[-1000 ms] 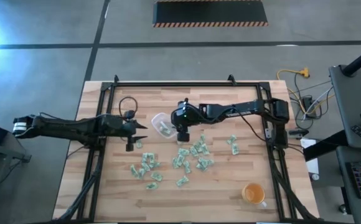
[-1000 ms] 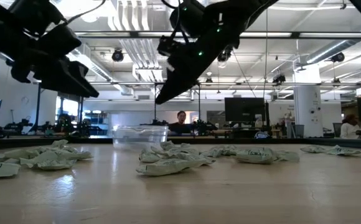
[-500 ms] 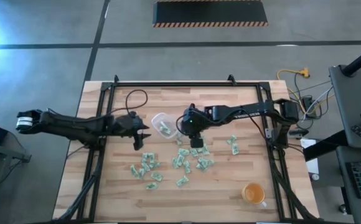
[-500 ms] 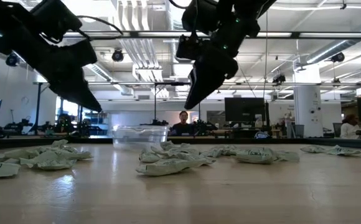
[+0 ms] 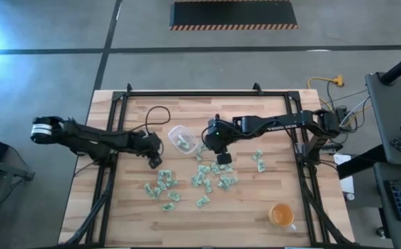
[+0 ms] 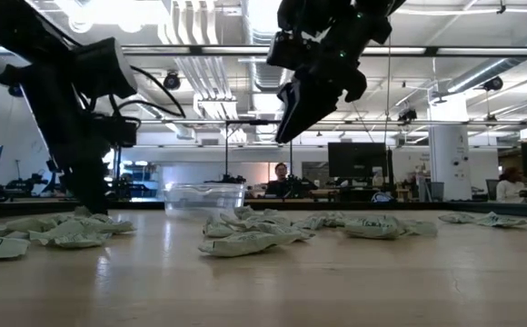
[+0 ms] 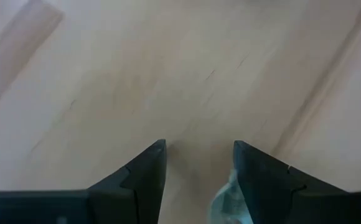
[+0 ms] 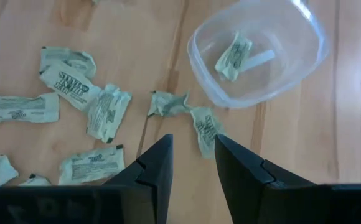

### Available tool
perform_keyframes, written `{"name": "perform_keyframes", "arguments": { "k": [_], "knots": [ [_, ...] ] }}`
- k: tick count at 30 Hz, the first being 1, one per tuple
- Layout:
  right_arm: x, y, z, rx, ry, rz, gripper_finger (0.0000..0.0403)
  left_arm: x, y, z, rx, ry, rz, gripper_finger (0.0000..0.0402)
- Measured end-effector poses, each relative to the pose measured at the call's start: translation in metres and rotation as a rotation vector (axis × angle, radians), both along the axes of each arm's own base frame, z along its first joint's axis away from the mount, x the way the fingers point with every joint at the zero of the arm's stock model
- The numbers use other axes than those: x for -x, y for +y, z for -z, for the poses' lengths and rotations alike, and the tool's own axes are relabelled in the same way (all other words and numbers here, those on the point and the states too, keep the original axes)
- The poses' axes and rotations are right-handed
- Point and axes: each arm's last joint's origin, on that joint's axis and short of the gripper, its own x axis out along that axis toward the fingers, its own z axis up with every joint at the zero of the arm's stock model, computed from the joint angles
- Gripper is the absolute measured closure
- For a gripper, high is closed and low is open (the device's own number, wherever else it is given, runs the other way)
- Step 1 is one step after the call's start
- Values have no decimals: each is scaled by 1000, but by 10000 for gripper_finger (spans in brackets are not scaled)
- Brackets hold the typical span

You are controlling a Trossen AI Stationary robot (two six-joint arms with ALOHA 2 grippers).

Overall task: Pick and place Stevia / Truvia into bins
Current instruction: Put the stevia packet into the transparent bin

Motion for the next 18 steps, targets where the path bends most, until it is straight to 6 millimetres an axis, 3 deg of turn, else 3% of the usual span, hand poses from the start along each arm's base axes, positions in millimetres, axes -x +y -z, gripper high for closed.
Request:
{"name": "perform_keyframes", "arguments": {
  "k": [9,18],
  "knots": [
    [1,0,-2,19,-5,-31,303,-4,-6,-1,29,-8,-23,232],
    [1,0,-1,18,-8,-28,301,4,-15,-19,49,-83,35,232]
  ]
}}
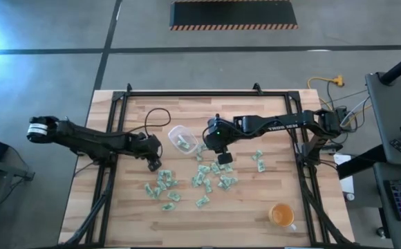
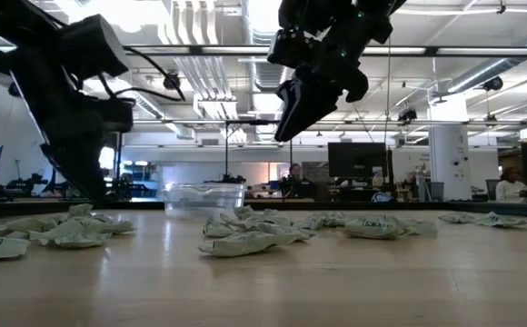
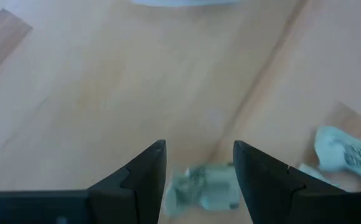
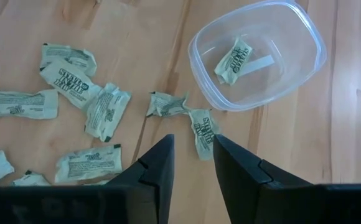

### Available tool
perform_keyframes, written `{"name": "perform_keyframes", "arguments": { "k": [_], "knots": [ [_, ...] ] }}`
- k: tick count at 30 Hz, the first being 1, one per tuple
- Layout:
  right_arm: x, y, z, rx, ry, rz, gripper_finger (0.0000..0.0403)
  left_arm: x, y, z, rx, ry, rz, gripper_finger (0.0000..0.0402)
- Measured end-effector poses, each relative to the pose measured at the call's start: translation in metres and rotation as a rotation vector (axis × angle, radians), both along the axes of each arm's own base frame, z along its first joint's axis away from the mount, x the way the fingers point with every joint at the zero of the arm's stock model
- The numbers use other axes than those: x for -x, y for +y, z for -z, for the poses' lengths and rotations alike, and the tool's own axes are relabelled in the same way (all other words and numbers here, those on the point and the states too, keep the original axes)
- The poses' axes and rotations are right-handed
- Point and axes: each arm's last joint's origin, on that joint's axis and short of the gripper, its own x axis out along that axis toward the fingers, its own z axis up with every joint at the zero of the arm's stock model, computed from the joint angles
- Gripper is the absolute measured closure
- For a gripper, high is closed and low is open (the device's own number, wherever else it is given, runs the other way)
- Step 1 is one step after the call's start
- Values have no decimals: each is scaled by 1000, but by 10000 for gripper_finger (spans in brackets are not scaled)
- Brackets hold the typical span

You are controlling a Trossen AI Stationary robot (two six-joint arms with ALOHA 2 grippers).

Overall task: Pick and place Stevia / Truvia into bins
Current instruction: Put the stevia packet into the transparent bin

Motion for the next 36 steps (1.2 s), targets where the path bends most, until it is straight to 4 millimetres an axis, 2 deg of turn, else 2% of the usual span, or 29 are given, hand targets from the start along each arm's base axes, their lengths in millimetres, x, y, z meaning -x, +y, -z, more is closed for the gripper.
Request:
{"name": "perform_keyframes", "arguments": {
  "k": [9,22,36],
  "knots": [
    [0,0,5,0,-17,2,310,15,-10,-6,23,7,14,232],
    [0,0,6,-4,-17,6,303,14,-14,5,18,66,38,232],
    [0,0,6,-7,-21,7,313,12,-14,11,7,109,45,232]
  ]
}}
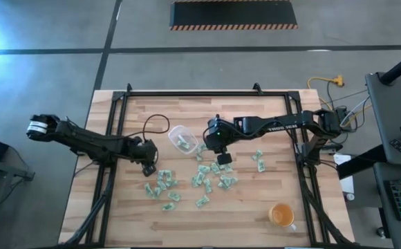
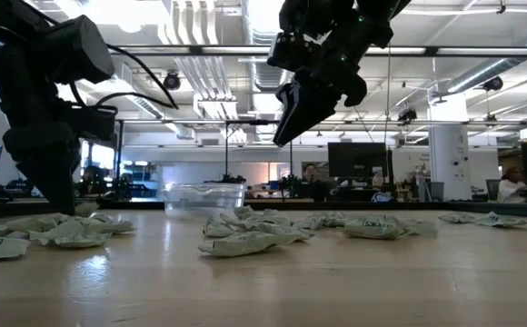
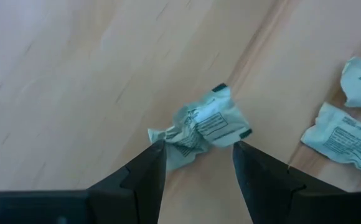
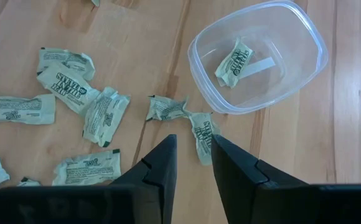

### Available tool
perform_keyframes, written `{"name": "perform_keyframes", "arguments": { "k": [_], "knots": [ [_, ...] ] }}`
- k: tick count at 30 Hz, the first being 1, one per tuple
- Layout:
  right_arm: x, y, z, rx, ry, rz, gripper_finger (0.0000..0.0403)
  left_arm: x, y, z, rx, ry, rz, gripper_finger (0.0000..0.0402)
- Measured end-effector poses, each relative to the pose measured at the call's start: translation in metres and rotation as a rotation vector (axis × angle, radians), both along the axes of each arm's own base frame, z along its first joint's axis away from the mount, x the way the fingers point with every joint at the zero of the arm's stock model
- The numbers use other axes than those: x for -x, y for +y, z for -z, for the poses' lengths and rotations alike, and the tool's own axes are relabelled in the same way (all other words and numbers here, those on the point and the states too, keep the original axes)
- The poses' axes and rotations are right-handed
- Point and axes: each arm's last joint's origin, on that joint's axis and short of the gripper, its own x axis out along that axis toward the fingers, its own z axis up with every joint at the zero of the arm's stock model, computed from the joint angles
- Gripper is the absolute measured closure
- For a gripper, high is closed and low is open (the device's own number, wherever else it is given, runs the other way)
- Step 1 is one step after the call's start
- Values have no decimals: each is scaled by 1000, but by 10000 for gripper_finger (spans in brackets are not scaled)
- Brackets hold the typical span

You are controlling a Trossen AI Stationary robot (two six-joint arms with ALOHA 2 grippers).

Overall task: Pick and place Stevia / Truvia into bins
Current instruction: Put the stevia packet into the transparent bin

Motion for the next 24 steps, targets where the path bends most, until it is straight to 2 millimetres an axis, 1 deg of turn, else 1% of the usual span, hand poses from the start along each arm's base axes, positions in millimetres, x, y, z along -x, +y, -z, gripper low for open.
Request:
{"name": "perform_keyframes", "arguments": {
  "k": [8,11,15,24],
  "knots": [
    [0,0,0,0,0,0,317,0,1,0,-45,3,29,233],
    [0,0,0,0,0,0,320,0,1,1,-46,10,30,242],
    [0,0,0,0,0,0,324,-1,1,2,-51,18,32,269],
    [0,0,1,0,0,0,331,-1,1,2,-60,19,56,353]
  ]
}}
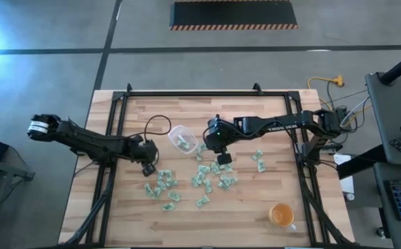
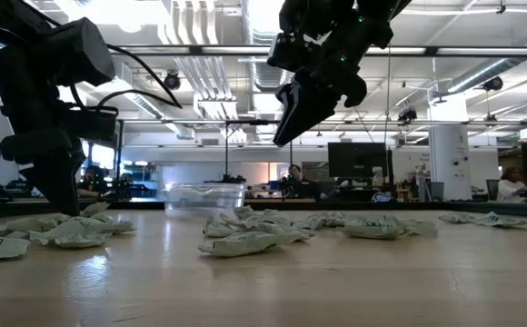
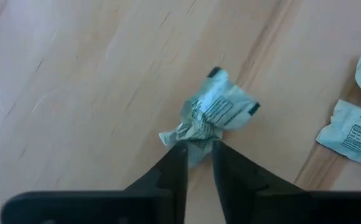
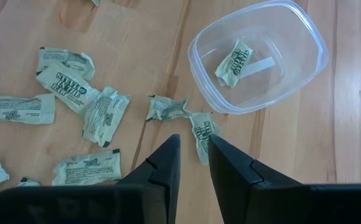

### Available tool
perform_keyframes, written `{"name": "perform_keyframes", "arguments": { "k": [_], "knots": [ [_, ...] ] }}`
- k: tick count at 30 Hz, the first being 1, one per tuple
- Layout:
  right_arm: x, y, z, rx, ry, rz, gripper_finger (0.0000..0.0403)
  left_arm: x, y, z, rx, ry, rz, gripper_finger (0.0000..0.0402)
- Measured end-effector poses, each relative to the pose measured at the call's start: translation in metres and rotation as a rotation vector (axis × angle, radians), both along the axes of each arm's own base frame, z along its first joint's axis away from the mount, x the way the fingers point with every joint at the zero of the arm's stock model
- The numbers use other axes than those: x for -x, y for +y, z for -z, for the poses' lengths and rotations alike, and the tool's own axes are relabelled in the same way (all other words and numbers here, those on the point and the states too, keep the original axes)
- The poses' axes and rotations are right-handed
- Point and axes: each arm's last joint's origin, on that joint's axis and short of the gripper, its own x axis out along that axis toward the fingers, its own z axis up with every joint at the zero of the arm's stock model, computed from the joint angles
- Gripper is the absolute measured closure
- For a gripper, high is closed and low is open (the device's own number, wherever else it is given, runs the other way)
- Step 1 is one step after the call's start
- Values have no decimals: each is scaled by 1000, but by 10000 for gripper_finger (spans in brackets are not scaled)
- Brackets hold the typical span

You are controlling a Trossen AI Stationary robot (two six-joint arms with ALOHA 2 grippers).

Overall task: Pick and place Stevia / Truvia into bins
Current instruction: Put the stevia packet into the transparent bin

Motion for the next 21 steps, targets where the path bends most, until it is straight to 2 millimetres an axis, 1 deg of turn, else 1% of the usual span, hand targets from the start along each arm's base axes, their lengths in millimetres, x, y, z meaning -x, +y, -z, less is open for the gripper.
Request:
{"name": "perform_keyframes", "arguments": {
  "k": [3,6,12,16,21],
  "knots": [
    [0,0,0,0,1,0,330,0,0,0,-1,0,3,374],
    [0,0,1,0,2,0,326,0,0,0,-6,1,7,387],
    [0,0,1,0,4,0,325,-4,0,-2,-28,-37,68,388],
    [1,0,2,0,6,0,331,-9,-1,-4,-47,-79,119,362],
    [1,0,2,0,8,0,334,-10,-1,-4,-63,-84,135,311]
  ]
}}
